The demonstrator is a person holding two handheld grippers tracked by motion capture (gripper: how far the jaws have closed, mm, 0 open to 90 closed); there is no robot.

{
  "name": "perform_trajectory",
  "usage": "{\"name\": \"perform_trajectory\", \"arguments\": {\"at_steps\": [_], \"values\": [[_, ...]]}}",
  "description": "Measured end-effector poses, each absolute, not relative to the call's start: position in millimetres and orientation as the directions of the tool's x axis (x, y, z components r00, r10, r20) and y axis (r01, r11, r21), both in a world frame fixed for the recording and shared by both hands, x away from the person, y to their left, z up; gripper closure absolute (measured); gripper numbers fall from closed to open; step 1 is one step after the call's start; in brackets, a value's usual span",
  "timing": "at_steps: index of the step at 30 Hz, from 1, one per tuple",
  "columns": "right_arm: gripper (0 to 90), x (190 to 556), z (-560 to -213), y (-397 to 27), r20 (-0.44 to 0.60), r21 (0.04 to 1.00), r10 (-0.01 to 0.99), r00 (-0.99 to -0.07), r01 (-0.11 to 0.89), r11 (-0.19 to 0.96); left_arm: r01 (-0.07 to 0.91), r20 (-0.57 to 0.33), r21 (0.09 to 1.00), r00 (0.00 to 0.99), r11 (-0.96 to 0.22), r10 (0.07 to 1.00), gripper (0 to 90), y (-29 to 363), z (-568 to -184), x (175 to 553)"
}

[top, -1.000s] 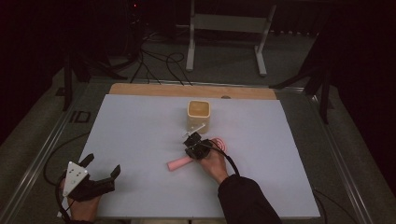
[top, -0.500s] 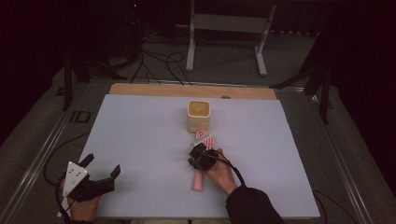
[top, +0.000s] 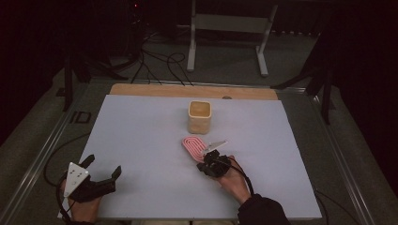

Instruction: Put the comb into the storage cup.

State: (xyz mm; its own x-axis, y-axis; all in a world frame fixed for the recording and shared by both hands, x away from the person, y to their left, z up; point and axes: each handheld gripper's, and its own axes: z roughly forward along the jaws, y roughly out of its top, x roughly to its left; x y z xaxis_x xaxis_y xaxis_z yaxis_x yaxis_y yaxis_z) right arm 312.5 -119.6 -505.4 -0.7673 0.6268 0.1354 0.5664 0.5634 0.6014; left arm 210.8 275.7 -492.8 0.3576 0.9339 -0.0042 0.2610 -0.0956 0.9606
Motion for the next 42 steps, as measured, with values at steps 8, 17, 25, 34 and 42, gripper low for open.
{"name": "perform_trajectory", "arguments": {"at_steps": [8, 17, 25, 34, 42], "values": [[76.2, 297, -483, -145, 0.124, 0.755, 0.621, -0.774, 0.480, 0.447, 0.262, -0.007, 0.961, 0.354, -0.092, 0.935, 0.3, 277, -493, 211], [55.5, 281, -462, -213, 0.054, 0.884, 0.740, -0.670, 0.376, 0.276, 0.264, -0.012, 0.960, 0.354, -0.088, 0.935, 0.3, 276, -493, 211], [35.1, 252, -469, -262, 0.042, 0.928, 0.810, -0.585, 0.323, 0.185, 0.267, -0.019, 0.960, 0.354, -0.081, 0.935, 0.3, 276, -493, 210], [15.3, 239, -478, -282, 0.081, 0.942, 0.846, -0.527, 0.317, 0.108, 0.260, -0.018, 0.962, 0.361, -0.082, 0.932, 0.2, 275, -492, 211], [13.3, 240, -483, -282, 0.066, 0.942, 0.856, -0.513, 0.314, 0.116, 0.265, -0.013, 0.960, 0.367, -0.091, 0.930, 0.2, 273, -493, 212]]}}
